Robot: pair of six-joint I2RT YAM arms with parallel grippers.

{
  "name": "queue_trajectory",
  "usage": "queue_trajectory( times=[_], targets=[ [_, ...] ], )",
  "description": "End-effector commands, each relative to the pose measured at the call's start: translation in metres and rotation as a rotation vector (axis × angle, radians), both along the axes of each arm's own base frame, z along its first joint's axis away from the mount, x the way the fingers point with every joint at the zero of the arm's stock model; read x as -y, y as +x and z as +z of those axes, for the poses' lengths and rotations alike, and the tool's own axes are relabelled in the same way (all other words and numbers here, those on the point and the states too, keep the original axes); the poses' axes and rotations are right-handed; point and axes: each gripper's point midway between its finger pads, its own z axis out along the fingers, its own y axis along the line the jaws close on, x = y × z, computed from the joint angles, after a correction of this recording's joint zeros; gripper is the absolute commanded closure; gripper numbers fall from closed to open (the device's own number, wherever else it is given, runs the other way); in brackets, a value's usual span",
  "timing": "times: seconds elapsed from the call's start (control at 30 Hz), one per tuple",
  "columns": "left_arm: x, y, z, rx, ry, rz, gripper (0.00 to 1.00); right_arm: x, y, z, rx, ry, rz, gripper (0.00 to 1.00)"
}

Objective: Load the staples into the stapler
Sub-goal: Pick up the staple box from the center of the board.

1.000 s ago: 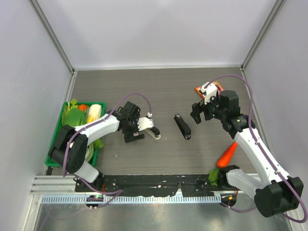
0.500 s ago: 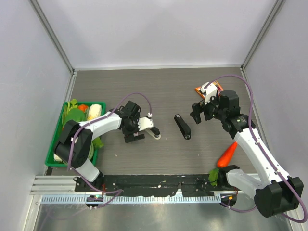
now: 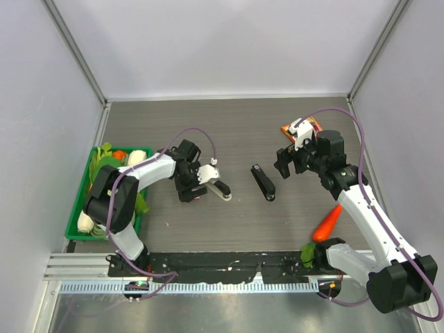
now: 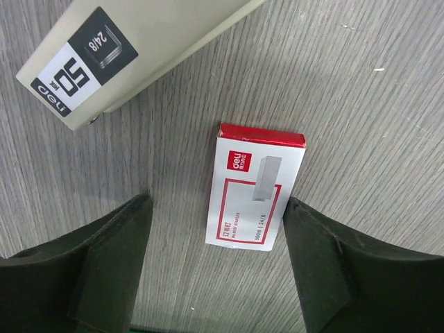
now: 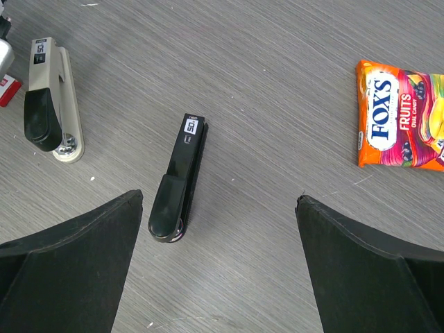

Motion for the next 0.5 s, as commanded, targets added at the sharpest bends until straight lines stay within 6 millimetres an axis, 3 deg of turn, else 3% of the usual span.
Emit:
queue_trajectory(
  times=[0.0,0.13,0.27,0.4,0.47],
  targets=[
    [-0.003,-0.003,-0.013,-0.034,0.006,-0.02,0.25,-0.002,0.006,0.012,0.054,0.018,0.007,0.03],
    [-0.003,-0.006,-0.016,-0.053,0.01,-0.018,0.44,-0.004,0.005,0.012,0.055,0.021,0.011,0.03],
    [-0.002,-0.005,-0.013,-0.049,0.003,-0.008,0.49,-0.003,0.005,0.013,0.057,0.023,0.011,0.03],
    [0.004,-0.001,0.004,-0.007,-0.041,0.004,0.5,-0.004,0.004,0.015,0.061,0.026,0.013,0.03],
    [0.008,-0.001,0.011,0.006,-0.065,0.007,0.58,-0.004,0.004,0.015,0.061,0.026,0.013,0.03]
  ],
)
